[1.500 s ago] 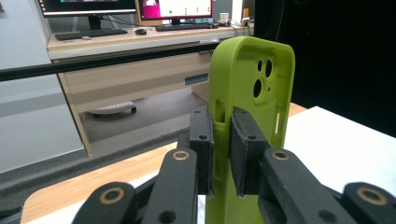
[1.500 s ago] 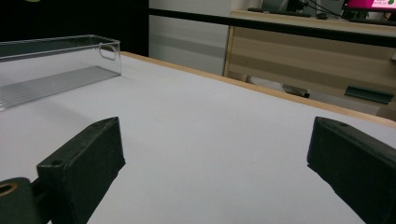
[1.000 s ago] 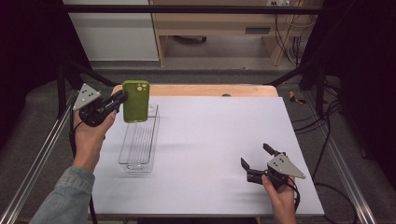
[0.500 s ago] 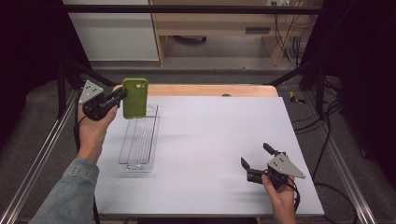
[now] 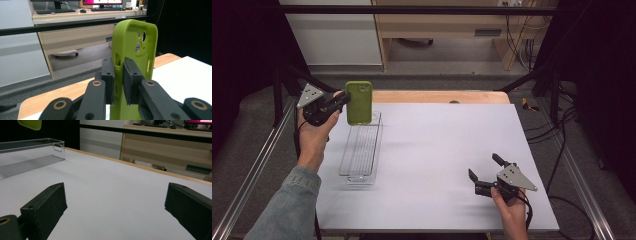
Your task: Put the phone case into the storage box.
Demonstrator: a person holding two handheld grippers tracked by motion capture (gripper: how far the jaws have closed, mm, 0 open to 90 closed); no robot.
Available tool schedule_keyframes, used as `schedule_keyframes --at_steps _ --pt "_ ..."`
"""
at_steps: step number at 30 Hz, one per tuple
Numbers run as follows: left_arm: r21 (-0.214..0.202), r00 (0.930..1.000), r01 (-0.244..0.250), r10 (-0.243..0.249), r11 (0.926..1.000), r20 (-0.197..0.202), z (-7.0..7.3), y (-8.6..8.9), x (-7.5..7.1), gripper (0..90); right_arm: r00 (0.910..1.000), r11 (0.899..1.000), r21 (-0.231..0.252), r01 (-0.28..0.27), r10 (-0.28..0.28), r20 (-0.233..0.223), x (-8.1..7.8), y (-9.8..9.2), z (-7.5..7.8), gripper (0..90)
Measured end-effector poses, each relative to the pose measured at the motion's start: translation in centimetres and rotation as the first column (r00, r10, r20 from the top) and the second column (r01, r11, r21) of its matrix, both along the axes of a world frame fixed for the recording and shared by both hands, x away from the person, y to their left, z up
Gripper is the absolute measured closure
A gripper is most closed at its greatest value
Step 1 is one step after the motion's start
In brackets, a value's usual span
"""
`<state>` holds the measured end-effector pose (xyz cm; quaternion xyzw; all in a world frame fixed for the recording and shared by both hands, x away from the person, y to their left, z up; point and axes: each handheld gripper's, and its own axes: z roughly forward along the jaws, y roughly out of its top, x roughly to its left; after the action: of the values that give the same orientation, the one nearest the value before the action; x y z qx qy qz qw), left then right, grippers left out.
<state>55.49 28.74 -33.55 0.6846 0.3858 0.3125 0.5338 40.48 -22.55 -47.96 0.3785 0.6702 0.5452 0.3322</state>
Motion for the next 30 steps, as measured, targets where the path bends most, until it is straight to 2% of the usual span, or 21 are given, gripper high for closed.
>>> schedule_keyframes --at_steps 20,30 --pt "0.032 0.9997 0.011 -0.01 0.9994 -0.021 -1.0 -1.0 1.4 79.9 0.9999 1.0 0.011 -0.005 0.005 -0.011 0.1 -0.1 -0.1 4.2" --pt "0.045 0.9997 0.01 -0.009 0.9989 -0.022 -1.5 -1.0 1.5 79.9 1.0 1.0 0.004 -0.003 0.003 -0.007 0.1 0.0 -0.1 5.3"
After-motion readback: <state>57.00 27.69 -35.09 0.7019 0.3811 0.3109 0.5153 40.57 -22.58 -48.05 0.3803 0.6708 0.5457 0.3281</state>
